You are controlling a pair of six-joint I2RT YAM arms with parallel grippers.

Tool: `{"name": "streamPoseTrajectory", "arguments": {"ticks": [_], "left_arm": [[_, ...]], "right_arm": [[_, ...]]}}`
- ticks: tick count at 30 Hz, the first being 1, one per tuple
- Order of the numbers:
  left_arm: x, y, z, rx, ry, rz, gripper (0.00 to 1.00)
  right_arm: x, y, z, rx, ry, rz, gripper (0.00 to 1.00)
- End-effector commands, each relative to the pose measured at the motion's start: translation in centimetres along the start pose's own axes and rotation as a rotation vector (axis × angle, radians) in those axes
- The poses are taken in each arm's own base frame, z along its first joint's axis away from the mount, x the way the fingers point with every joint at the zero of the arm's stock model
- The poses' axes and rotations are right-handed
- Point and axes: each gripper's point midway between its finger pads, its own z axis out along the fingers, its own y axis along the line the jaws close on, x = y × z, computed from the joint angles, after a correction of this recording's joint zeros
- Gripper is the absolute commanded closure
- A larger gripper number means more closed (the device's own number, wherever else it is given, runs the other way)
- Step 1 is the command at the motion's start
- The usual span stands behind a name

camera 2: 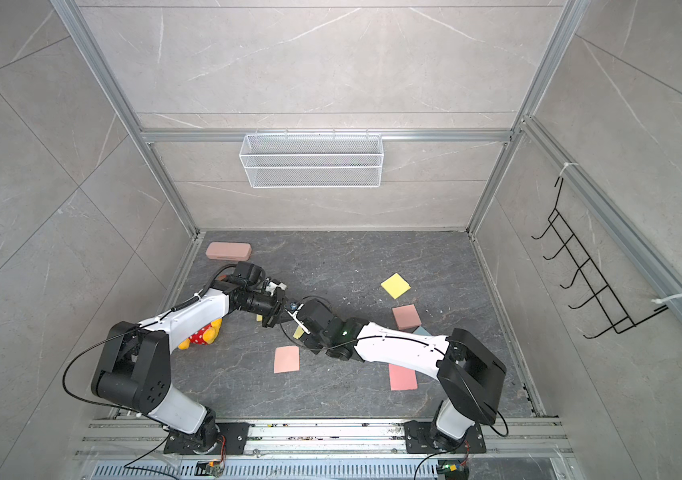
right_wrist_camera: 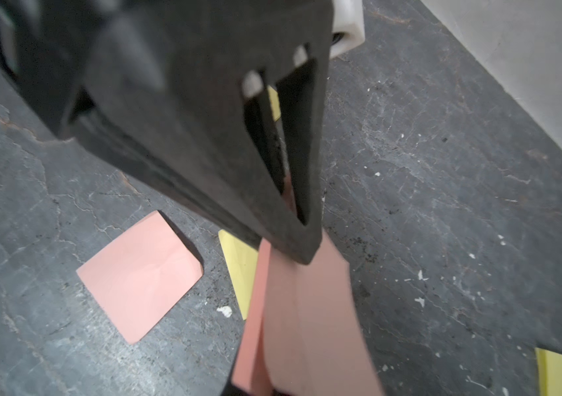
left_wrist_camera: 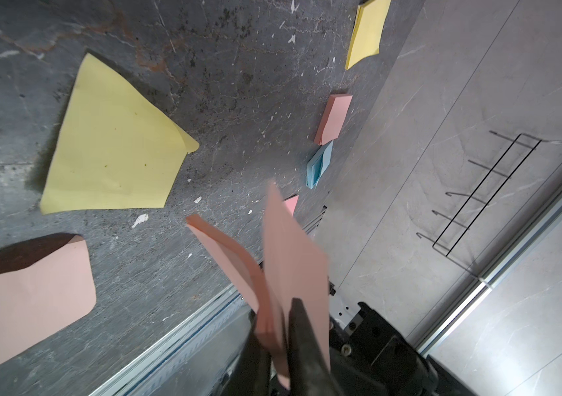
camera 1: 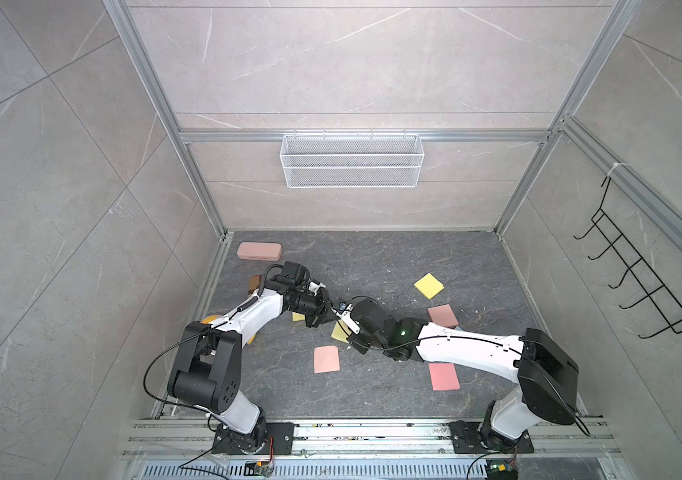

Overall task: Tear off pages from different memo pads
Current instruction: Place the memo pad at the center of the board.

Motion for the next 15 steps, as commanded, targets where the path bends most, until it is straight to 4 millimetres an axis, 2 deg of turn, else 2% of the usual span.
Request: {"name": "streamPoseTrajectory", "arguments": {"ticks": [1,4,6,8,10,12,15], "left_arm": [[1.1,-2.3,-2.2,0.072,0.004,0.060,0.68],[-0.9,-1.6,-5.8,0.034,-0.120,0.069,0.62],[-2.2,0.1,-9.0,-0.090,-0.260,0.069,0.59],[-2.8,0.3,-10.7,-0.128,-0.348,0.097,0.58],[-3.0,0.3,-11.6,-0.152,-0.408,0.126,0.57],[-3.0,0.5,-11.5,-0.139,-0.431,0.126,0.56],[-2.6,0.8,-11.4,-0.128,-0.435,0.119,0.56]], "right_arm": [[0.0,0.9,0.2,-0.138,0.016,0.121,1.00],[-0.7,-0.5,1.7,-0.162,0.060,0.248,1.00],[-1.5,-1.3,3.1,-0.185,0.090,0.334,1.00],[-2.6,-1.6,4.5,-0.234,0.101,0.432,1.00],[-3.9,-1.7,6.2,-0.307,0.126,0.538,1.00],[-4.4,-1.8,8.3,-0.368,0.182,0.628,1.00],[-3.2,-2.4,10.9,-0.403,0.307,0.728,1.00]]}}
